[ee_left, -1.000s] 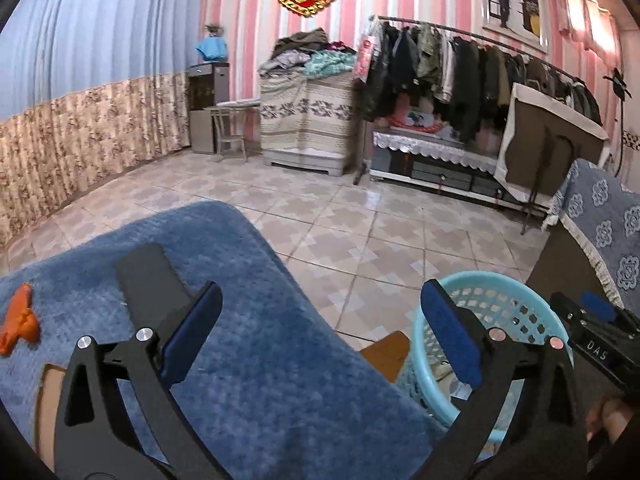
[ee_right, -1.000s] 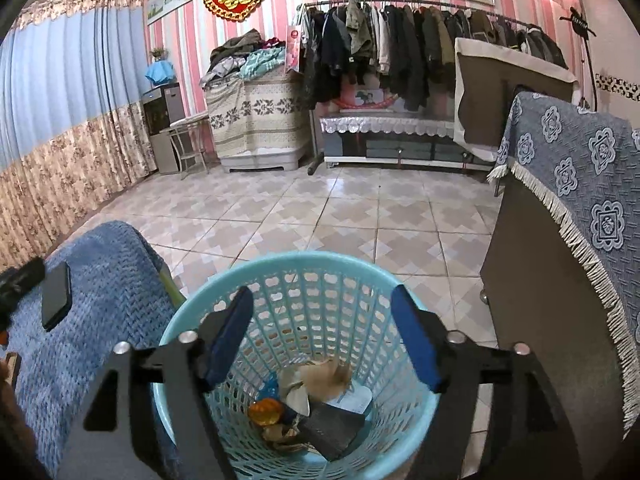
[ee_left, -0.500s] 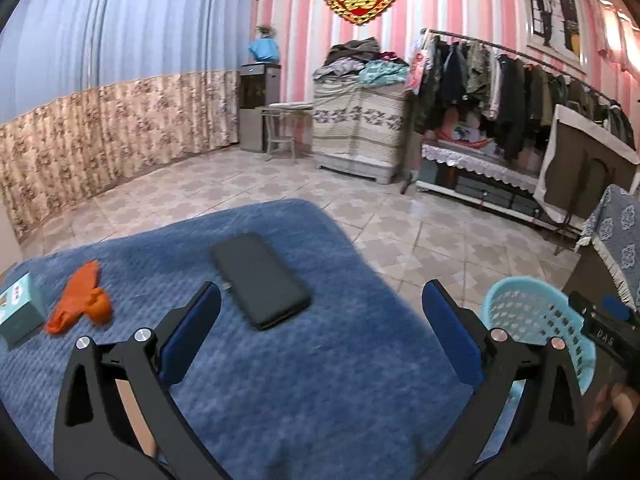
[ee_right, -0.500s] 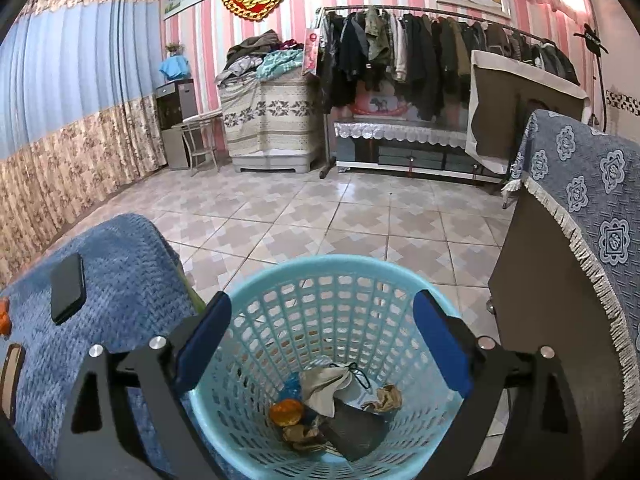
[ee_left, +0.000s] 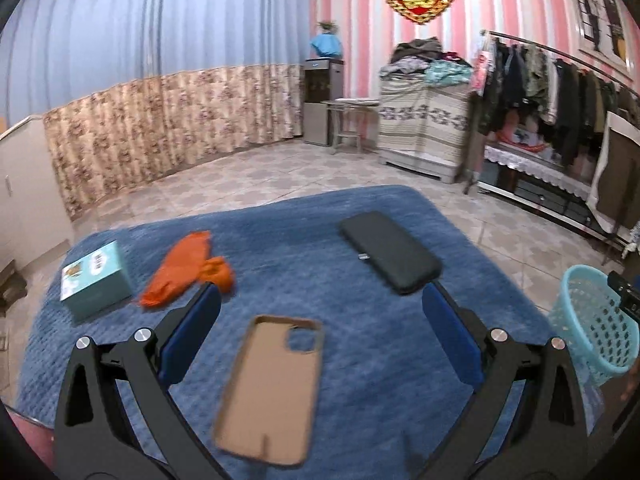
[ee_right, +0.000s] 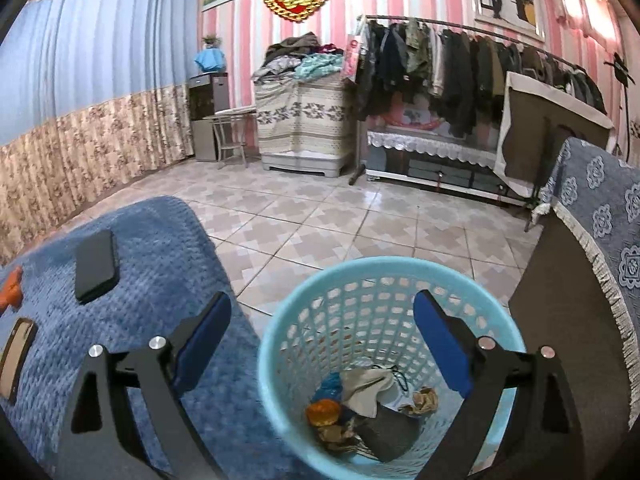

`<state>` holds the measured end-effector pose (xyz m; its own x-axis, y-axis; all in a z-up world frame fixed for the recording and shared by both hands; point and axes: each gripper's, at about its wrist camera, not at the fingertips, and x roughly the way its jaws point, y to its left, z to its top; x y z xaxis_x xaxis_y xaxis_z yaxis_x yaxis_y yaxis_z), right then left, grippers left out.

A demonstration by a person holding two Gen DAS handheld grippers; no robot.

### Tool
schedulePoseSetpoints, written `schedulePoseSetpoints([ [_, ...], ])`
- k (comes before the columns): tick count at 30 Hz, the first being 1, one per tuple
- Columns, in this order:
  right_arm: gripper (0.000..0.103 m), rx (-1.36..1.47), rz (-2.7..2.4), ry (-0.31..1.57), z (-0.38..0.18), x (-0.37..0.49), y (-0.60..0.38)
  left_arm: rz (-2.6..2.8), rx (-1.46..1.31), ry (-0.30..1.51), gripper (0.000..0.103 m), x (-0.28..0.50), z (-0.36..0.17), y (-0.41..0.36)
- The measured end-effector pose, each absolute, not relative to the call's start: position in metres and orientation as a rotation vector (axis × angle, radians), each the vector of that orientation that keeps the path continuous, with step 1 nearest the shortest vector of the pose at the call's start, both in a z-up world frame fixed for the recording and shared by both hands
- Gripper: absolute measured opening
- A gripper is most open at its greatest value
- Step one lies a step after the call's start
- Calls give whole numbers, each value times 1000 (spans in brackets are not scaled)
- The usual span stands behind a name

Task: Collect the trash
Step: 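Move both open tools back over the remaining items on the rug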

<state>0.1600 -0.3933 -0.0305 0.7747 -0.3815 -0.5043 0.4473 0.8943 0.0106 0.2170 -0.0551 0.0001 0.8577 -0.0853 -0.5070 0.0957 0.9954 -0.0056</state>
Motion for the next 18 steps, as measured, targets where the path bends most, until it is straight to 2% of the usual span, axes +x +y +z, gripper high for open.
schedulePoseSetpoints([
  [16, 91, 36, -221, 491, -25, 184, -290, 126, -126, 590, 97, 217, -34, 77],
  [17, 92, 37, -201, 490, -26, 185, -283, 141, -141, 591, 97, 218, -36, 84],
  [18, 98, 41, -186, 487, -28, 187, -275, 160, -150, 589, 97, 217, -40, 93],
])
